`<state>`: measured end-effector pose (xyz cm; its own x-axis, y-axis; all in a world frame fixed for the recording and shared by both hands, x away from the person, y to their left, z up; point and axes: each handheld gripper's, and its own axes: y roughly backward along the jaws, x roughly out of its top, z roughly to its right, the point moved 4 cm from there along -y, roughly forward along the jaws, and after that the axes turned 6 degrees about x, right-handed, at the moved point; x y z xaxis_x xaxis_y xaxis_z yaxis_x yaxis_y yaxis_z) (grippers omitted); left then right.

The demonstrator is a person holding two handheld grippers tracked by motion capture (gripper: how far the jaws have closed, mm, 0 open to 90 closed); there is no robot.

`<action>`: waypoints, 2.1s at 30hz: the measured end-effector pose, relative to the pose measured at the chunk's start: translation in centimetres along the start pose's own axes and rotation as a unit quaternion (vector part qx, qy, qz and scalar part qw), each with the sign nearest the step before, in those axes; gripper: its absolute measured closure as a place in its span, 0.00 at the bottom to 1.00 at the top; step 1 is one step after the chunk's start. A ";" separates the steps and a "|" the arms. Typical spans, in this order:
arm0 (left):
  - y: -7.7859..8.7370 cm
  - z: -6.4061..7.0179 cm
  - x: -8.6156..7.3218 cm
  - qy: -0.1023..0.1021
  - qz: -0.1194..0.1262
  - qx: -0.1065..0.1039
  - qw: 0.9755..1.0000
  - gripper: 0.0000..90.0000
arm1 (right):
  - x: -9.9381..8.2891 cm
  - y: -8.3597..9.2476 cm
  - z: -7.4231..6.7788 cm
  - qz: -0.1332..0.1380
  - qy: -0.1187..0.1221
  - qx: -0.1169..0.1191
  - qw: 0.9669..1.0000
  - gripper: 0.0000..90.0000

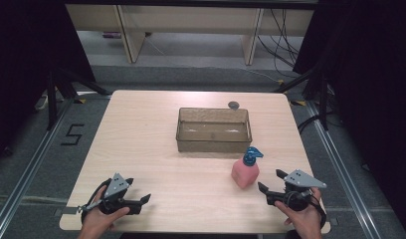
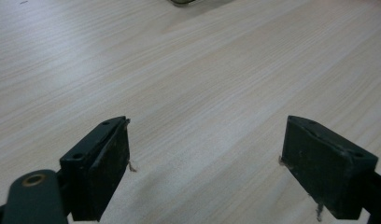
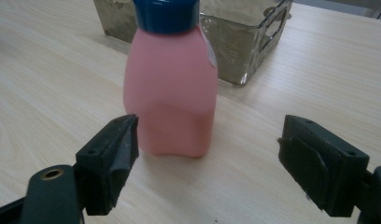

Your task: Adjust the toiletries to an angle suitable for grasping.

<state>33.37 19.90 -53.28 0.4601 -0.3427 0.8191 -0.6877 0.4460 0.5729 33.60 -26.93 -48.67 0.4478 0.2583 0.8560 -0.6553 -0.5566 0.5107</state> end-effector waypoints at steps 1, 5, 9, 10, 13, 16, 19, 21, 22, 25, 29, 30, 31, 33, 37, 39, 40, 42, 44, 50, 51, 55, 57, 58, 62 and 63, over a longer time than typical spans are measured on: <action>0.0 0.0 0.0 0.003 0.000 0.000 1.000 0.16 | 0.1 -0.1 0.1 0.003 0.009 0.006 1.000 0.23; 0.0 0.0 0.0 0.003 0.000 0.000 1.000 0.16 | 0.2 0.0 -0.1 0.004 0.015 0.006 1.000 0.23; 0.0 0.0 0.0 0.002 0.001 0.000 1.000 0.16 | 0.4 -0.1 -0.2 0.009 0.019 0.007 1.000 0.23; 0.0 0.0 0.0 0.002 0.001 0.000 1.000 0.16 | 0.4 -0.1 -0.6 0.007 0.004 0.014 1.000 0.23; 0.0 0.0 0.0 0.001 0.001 -0.001 1.000 0.16 | 0.5 -0.1 -0.7 0.007 0.005 0.014 1.000 0.23; 0.0 0.0 0.0 0.003 0.001 -0.001 1.000 0.16 | 0.6 -0.1 -0.6 0.011 0.015 0.016 1.000 0.23; 0.0 0.0 0.0 0.000 0.000 -0.001 1.000 0.16 | 0.7 -0.1 -0.9 0.010 -0.001 0.015 1.000 0.23; 0.0 0.0 0.0 0.000 0.000 0.000 1.000 0.16 | 1.0 -0.3 -0.7 0.020 0.023 0.015 0.999 0.23; 0.0 0.0 0.0 0.000 0.000 -0.001 1.000 0.16 | 0.9 -0.3 -1.0 0.012 0.001 0.020 1.000 0.23; 0.0 0.0 0.0 0.000 0.000 -0.001 1.000 0.16 | 1.0 -0.4 -1.1 0.013 0.007 0.017 1.000 0.23; 0.0 0.0 0.0 0.000 0.000 -0.001 1.000 0.16 | 1.3 -0.6 -1.0 0.017 0.018 0.021 0.999 0.23; 0.0 0.0 0.0 0.000 0.000 -0.001 1.000 0.16 | 1.4 -0.7 -1.0 0.021 0.021 0.021 0.999 0.23; 0.0 0.0 0.0 0.001 0.000 -0.001 1.000 0.16 | 1.5 -0.7 -0.9 0.020 0.025 0.022 0.999 0.23; 0.0 -0.2 -0.1 -0.011 -0.007 0.000 1.000 0.16 | 1.7 -0.8 -0.8 0.027 0.032 0.021 0.999 0.23; 0.0 -0.1 -0.1 -0.005 -0.003 -0.001 1.000 0.16 | 1.9 -0.9 -1.2 0.025 0.013 0.030 0.999 0.23; -0.1 0.0 0.0 0.002 -0.001 -0.001 1.000 0.16 | 2.1 -1.0 -0.9 0.029 0.031 0.024 0.999 0.23; -0.1 0.0 0.0 0.006 0.001 -0.001 1.000 0.16 | 2.1 -1.1 -1.1 0.030 0.023 0.029 0.999 0.23; -0.1 0.0 0.0 0.008 0.001 0.000 1.000 0.16 | 2.2 -1.2 -1.2 0.029 0.019 0.029 0.999 0.23; -0.1 0.0 0.0 0.009 0.001 -0.001 1.000 0.16 | 2.4 -1.3 -1.0 0.032 0.031 0.026 0.999 0.23; -0.1 0.0 0.0 0.007 0.000 0.000 1.000 0.16 | 2.6 -1.6 -1.1 0.033 0.026 0.028 0.999 0.22; -0.1 -0.1 -0.1 0.005 -0.002 0.000 1.000 0.16 | 2.7 -1.6 -1.1 0.034 0.029 0.030 0.999 0.22; -0.1 -0.2 -0.1 0.005 -0.002 0.003 1.000 0.16 | 2.8 -1.7 -0.9 0.034 0.029 0.027 0.999 0.22; -0.1 -0.3 0.0 0.005 -0.002 0.004 1.000 0.16 | 2.9 -1.8 -0.8 0.039 0.022 0.028 0.999 0.21; -0.1 -0.3 0.0 0.007 -0.002 0.005 1.000 0.16 | 2.9 -1.8 -0.8 0.039 0.022 0.028 0.999 0.21; -0.2 -0.2 0.0 0.011 -0.001 0.005 1.000 0.16 | 3.2 -1.8 -0.6 0.050 0.031 0.019 0.998 0.21; -0.2 -0.2 0.0 0.007 -0.001 0.003 1.000 0.16 | 3.1 -1.8 -0.9 0.048 0.007 0.021 0.999 0.21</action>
<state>33.64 19.95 -53.42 0.4687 -0.3321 0.8186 -0.6904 0.4404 0.5739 35.60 -24.41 -46.82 0.3754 0.2130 0.9021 -0.6684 -0.6121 0.4227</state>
